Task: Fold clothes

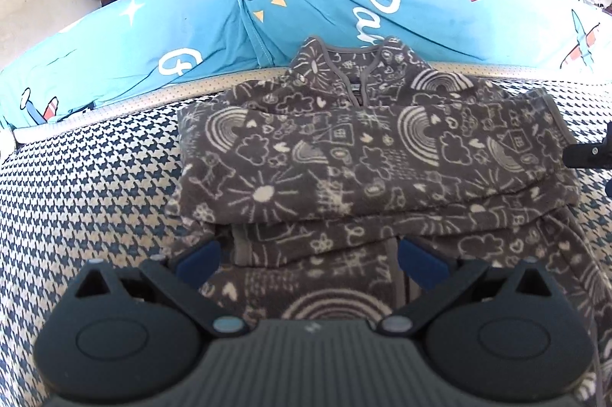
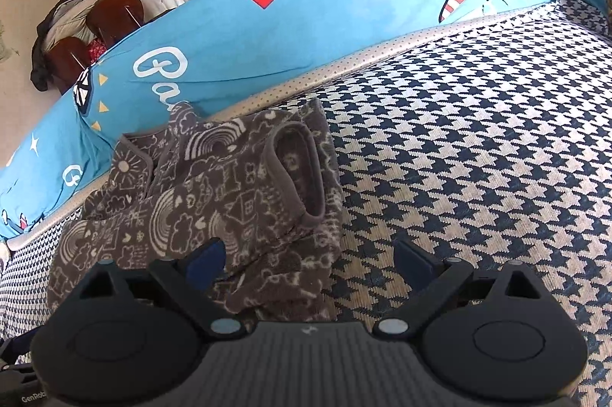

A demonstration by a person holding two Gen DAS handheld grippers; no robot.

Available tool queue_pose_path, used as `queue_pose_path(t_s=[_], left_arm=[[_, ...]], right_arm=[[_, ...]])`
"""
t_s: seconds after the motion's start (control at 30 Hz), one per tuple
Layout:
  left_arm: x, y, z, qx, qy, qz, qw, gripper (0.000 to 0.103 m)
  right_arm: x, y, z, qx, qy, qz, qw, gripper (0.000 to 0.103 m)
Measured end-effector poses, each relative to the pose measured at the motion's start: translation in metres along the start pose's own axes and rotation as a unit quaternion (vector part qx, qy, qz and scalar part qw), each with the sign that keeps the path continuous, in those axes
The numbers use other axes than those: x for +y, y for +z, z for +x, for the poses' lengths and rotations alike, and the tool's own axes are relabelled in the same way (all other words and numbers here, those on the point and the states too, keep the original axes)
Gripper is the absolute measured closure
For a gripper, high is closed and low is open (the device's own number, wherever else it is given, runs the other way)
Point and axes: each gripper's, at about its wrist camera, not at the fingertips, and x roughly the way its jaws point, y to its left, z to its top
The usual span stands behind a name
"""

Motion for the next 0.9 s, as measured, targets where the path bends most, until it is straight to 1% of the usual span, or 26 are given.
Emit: queue_pose_path(t_s=[0.47, 0.67, 0.77, 0.87, 0.9], left_arm=[[0.011, -0.001, 0.022, 0.020, -0.002, -0.019, 0.9996, 0.000], [0.013, -0.003, 0.024, 0.021, -0.006, -0.018, 0.9996, 0.000], [0.016, -0.004, 0.027, 0.024, -0.007, -0.024, 0.9994, 0.000], [0.018, -0.004, 0.030, 0.029, -0.008, -0.030, 0.9991, 0.000], [0.018, -0.003, 0.030, 0.030, -0.008, -0.032, 0.9990, 0.000]], right_arm=[[0.000, 0.006, 0.028, -0.001, -0.011, -0.005, 1.000, 0.007], [-0.004, 0.008, 0.042, -0.008, -0.011, -0.004, 1.000, 0.007], [-0.002, 0.009, 0.047, -0.017, -0.010, -0.020, 1.000, 0.007], [0.002, 0.008, 0.051, -0.025, -0.013, -0.039, 0.999, 0.011], [0.004, 0.008, 0.052, -0.028, -0.012, -0.044, 0.999, 0.015]])
